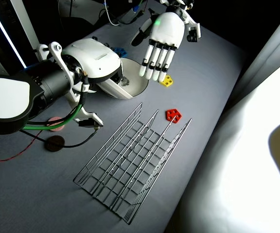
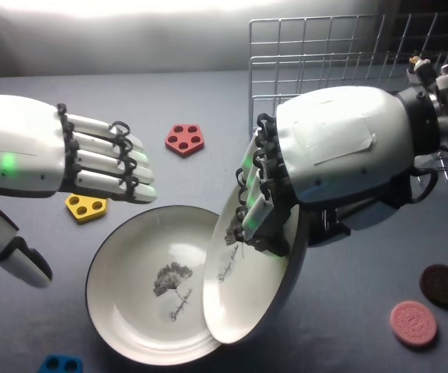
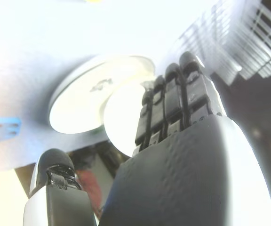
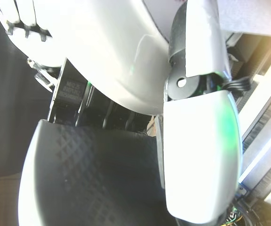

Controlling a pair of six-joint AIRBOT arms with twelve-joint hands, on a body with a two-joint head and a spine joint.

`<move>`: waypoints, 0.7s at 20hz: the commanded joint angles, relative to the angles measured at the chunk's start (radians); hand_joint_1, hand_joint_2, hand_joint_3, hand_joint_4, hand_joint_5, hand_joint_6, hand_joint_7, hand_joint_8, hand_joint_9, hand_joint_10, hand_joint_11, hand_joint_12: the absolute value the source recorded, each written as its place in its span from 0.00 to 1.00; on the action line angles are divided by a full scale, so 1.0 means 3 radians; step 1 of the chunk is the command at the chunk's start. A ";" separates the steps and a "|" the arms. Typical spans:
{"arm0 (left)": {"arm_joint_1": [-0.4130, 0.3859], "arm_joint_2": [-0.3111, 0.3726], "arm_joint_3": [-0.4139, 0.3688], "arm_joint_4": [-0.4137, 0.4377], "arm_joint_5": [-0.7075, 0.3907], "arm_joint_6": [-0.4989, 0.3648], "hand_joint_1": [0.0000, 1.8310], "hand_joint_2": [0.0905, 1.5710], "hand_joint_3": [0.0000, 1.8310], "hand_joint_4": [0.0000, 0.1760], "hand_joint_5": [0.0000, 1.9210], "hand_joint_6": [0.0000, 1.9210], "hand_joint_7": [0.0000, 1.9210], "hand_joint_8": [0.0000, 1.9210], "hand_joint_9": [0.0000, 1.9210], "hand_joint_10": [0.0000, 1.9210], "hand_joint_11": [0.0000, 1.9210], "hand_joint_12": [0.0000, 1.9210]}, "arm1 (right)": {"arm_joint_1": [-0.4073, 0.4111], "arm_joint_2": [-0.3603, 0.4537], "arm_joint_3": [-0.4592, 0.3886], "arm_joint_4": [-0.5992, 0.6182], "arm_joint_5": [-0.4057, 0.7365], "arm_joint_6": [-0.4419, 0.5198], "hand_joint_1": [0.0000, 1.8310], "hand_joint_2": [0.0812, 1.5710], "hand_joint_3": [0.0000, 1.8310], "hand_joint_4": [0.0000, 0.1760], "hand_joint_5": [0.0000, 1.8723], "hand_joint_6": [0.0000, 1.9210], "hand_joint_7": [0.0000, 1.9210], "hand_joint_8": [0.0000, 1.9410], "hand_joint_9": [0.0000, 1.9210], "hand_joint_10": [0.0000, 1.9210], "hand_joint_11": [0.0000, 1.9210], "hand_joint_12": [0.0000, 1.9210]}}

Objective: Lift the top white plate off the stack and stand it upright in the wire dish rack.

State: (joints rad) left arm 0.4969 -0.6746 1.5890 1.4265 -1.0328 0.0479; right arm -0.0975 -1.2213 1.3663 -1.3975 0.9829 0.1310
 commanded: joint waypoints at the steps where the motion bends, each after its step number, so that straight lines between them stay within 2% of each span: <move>1: -0.0084 0.0027 0.0020 -0.0260 -0.0210 0.0088 0.14 0.59 0.00 0.00 0.05 0.00 0.05 0.00 0.05 0.00 0.01 0.14 | 0.0070 0.0037 0.0022 0.0282 0.0214 0.0024 0.82 0.64 0.00 0.00 0.51 0.53 0.60 0.23 0.61 0.32 0.54 0.66; 6: -0.0083 0.0036 0.0122 -0.0307 -0.0302 0.0576 0.13 0.59 0.00 0.00 0.06 0.00 0.07 0.00 0.06 0.00 0.01 0.14 | 0.0262 0.0006 0.0133 0.0228 0.0350 0.0168 0.82 0.65 0.00 0.00 0.50 0.53 0.59 0.26 0.60 0.32 0.53 0.67; 9: -0.0084 0.0045 0.0124 -0.0311 -0.0285 0.1013 0.15 0.60 0.00 0.00 0.03 0.00 0.04 0.00 0.03 0.00 0.00 0.11 | 0.0341 -0.0015 0.0196 0.0223 0.0385 0.0294 0.82 0.65 0.00 0.00 0.51 0.52 0.58 0.27 0.59 0.34 0.53 0.67; 10: -0.0083 0.0050 0.0123 -0.0311 -0.0283 0.1167 0.15 0.61 0.00 0.00 0.02 0.00 0.03 0.00 0.02 0.00 0.00 0.07 | 0.0369 -0.0025 0.0227 0.0223 0.0402 0.0346 0.77 0.65 0.00 0.00 0.51 0.54 0.58 0.31 0.60 0.40 0.56 0.43; 11: -0.0083 0.0055 0.0123 -0.0311 -0.0283 0.1267 0.14 0.60 0.00 0.00 0.02 0.00 0.03 0.00 0.02 0.00 0.01 0.07 | 0.0389 -0.0031 0.0245 0.0236 0.0410 0.0373 0.81 0.65 0.00 0.00 0.51 0.51 0.59 0.27 0.60 0.34 0.53 0.63; 12: -0.0081 0.0057 0.0123 -0.0310 -0.0278 0.1356 0.13 0.59 0.00 0.00 0.04 0.00 0.05 0.00 0.04 0.00 0.02 0.08 | 0.0409 -0.0034 0.0257 0.0251 0.0415 0.0387 0.82 0.65 0.00 0.00 0.51 0.52 0.58 0.28 0.59 0.34 0.52 0.67; 14: -0.0079 0.0058 0.0123 -0.0310 -0.0250 0.1465 0.15 0.59 0.00 0.00 0.04 0.00 0.05 0.00 0.03 0.00 0.03 0.08 | 0.0448 -0.0038 0.0270 0.0271 0.0418 0.0387 0.82 0.66 0.00 0.00 0.48 0.56 0.55 0.33 0.57 0.37 0.52 0.69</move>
State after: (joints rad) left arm 0.4973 -0.6693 1.6226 1.4094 -1.0672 0.4816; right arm 0.0223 -1.2423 1.4467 -1.4292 1.0508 0.2470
